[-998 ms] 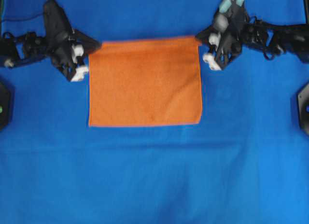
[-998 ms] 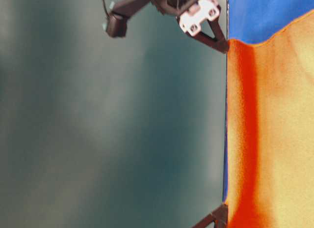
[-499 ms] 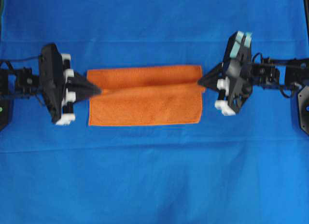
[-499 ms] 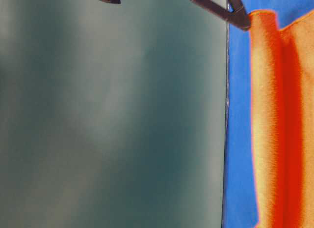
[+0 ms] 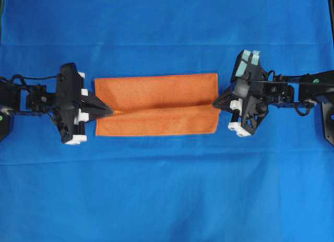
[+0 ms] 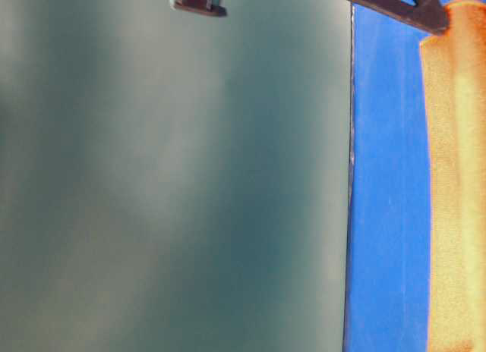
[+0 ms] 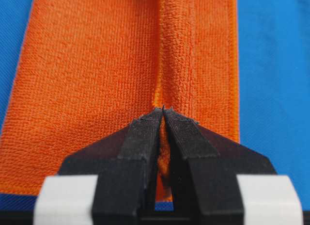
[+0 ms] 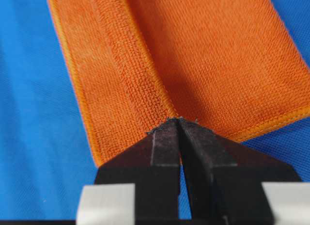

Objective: Fold the orange towel.
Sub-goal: 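Pull both held corners toward the near edge, folding the towel in half, then open both grippers and lift them off the folded towel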

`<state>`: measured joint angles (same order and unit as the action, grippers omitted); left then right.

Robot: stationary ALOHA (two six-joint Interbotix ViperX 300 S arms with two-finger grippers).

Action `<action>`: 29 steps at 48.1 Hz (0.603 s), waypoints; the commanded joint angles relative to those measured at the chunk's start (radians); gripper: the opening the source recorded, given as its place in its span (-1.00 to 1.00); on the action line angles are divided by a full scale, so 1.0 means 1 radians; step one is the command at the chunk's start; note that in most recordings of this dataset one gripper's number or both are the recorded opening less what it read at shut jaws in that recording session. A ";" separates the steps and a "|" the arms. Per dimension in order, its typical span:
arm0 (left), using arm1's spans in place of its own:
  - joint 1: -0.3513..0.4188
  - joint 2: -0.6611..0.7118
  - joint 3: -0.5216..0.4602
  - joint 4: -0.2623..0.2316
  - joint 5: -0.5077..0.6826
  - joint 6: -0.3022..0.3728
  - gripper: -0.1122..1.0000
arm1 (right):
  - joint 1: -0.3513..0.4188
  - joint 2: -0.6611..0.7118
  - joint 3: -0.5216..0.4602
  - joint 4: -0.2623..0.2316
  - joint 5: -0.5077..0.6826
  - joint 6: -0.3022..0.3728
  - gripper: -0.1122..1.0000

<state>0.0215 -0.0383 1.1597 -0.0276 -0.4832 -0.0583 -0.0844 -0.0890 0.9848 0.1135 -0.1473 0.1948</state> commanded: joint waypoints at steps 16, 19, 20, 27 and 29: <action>0.003 0.008 -0.014 -0.002 -0.021 -0.003 -0.37 | 0.044 0.005 -0.043 0.028 0.000 0.002 -0.74; -0.003 -0.018 -0.012 -0.002 -0.002 -0.011 -0.05 | 0.066 -0.006 -0.051 0.028 0.012 0.000 -0.52; -0.005 -0.028 -0.012 -0.002 0.008 -0.015 0.06 | 0.074 -0.012 -0.054 0.028 0.018 -0.002 -0.37; -0.012 -0.153 -0.020 -0.002 0.126 -0.020 0.41 | 0.095 -0.103 -0.064 0.018 0.083 -0.015 0.32; -0.012 -0.199 -0.020 -0.002 0.158 -0.012 0.39 | 0.094 -0.130 -0.063 0.011 0.091 -0.018 0.36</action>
<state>0.0138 -0.1503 1.1536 -0.0276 -0.3743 -0.0798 0.0123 -0.1534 0.9403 0.1335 -0.0706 0.1810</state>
